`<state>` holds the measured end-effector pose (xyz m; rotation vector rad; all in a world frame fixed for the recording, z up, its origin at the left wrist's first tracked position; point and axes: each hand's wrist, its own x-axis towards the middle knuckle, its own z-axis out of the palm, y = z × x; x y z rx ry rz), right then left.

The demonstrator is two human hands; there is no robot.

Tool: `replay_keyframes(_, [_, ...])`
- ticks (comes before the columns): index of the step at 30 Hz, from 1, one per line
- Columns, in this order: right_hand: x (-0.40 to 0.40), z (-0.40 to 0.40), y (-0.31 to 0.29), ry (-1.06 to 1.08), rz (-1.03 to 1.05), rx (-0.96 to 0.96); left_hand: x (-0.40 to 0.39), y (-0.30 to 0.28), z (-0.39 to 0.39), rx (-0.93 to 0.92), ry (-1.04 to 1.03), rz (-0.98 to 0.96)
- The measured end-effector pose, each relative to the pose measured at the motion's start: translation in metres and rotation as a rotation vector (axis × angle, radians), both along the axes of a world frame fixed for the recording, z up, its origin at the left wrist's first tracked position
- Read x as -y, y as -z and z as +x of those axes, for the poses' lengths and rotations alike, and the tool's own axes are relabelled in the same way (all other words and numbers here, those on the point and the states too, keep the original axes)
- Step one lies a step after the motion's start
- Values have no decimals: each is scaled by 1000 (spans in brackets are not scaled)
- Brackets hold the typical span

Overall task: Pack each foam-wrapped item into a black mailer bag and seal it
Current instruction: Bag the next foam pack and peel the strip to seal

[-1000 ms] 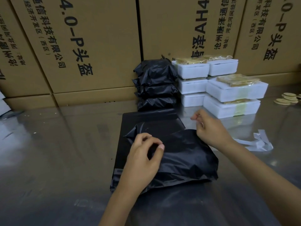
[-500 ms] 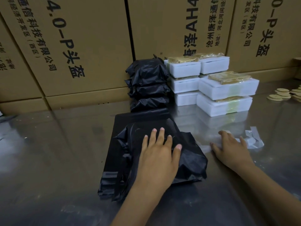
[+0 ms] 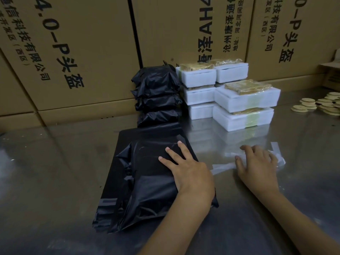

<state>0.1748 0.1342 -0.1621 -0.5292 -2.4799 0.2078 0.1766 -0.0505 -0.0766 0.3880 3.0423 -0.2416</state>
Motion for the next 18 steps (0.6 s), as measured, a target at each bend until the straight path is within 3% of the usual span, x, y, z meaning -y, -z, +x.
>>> replay_keyframes(4, [3,5,-5,4,-8,-52,6,7,3,-61,44,89])
replay_keyframes(9, [11,15,-7,-40,-11,-100,47,6,1,-57,192,674])
replay_keyframes(11, [15,22,-9,-73,-38,-116,71,6,-4,-160,195,788])
replay_keyframes(14, [29,30,-13,-128,-225,-118,108,7,-17,-189,78,745])
replay_keyframes(18, [73,36,-38,-378,-676,-133,143,9,-26,113,-125,887])
